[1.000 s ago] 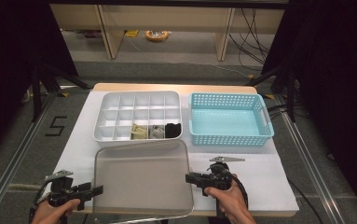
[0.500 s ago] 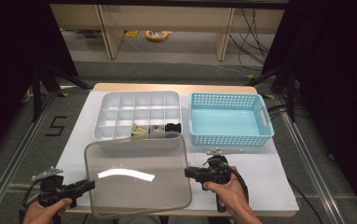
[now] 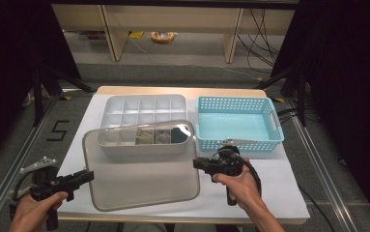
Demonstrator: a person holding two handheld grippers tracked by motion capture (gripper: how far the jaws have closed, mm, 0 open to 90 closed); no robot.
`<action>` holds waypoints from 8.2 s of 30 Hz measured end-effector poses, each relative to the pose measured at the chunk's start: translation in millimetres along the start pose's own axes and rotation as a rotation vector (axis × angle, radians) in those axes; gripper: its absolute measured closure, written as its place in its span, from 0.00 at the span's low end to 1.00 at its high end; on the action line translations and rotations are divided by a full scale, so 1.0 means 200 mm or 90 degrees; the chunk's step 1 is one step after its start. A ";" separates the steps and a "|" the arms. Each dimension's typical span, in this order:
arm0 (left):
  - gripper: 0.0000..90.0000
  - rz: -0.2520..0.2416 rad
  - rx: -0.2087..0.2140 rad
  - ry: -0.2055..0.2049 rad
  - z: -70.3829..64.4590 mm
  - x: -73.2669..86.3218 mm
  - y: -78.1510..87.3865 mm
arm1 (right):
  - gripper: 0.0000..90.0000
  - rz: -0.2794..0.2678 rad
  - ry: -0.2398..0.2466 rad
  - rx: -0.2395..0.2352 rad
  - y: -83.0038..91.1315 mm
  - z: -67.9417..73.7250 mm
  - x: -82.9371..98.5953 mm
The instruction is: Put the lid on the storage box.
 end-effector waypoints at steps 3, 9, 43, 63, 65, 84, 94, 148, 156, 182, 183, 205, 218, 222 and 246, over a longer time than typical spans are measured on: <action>0.75 -0.009 -0.005 -0.005 -0.01 -0.06 -0.02 | 0.82 -0.010 0.008 0.002 0.00 0.00 -0.08; 0.75 -0.008 -0.017 -0.006 0.01 -0.18 -0.08 | 0.81 -0.025 0.014 0.012 -0.04 -0.02 -0.23; 0.70 0.016 -0.105 0.051 0.24 -0.61 -0.52 | 0.77 -0.026 -0.055 0.093 -0.41 -0.26 -0.63; 0.68 0.037 -0.157 0.090 0.36 -0.61 -0.68 | 0.74 0.012 -0.097 0.116 -0.57 -0.37 -0.62; 0.68 0.035 -0.160 0.094 0.36 -0.61 -0.70 | 0.73 0.012 -0.095 0.122 -0.58 -0.39 -0.62; 0.66 0.054 -0.195 0.103 0.41 -0.54 -0.78 | 0.65 0.042 -0.146 0.160 -0.69 -0.45 -0.55; 0.69 0.062 -0.229 0.074 0.45 -0.52 -0.81 | 0.62 0.049 -0.146 0.179 -0.73 -0.47 -0.52; 0.58 0.068 -0.216 0.084 0.47 -0.47 -0.80 | 0.62 0.058 -0.061 0.210 -0.72 -0.43 -0.51; 0.59 0.082 -0.201 0.088 0.44 -0.45 -0.77 | 0.59 0.090 -0.056 0.210 -0.70 -0.40 -0.47; 0.49 0.044 -0.227 0.094 0.46 -0.50 -0.74 | 0.55 0.029 -0.119 0.223 -0.67 -0.42 -0.55; 0.49 0.044 -0.222 0.093 0.46 -0.50 -0.72 | 0.54 0.029 -0.117 0.230 -0.66 -0.42 -0.56; 0.44 0.066 -0.104 0.008 0.18 -0.40 -0.57 | 0.42 0.031 -0.033 0.168 -0.43 -0.33 -0.51; 0.37 0.066 -0.060 -0.024 0.01 -0.31 -0.51 | 0.37 0.033 -0.027 0.132 -0.36 -0.24 -0.46; 0.36 0.066 -0.041 -0.040 -0.04 -0.28 -0.49 | 0.36 0.015 0.001 0.108 -0.35 -0.22 -0.44; 0.31 0.077 0.054 -0.103 -0.34 0.00 -0.40 | 0.25 0.012 0.079 0.098 -0.16 -0.15 -0.26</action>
Point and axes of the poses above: each handheld gripper's, and its own axes: y roughly backward along the jaws, x roughly out of its underside, z roughly to its left, the point moved 8 cm from there along -y, roughly forward along the jaws, and after that the axes turned 10 degrees about -z, right-handed, at the moved point
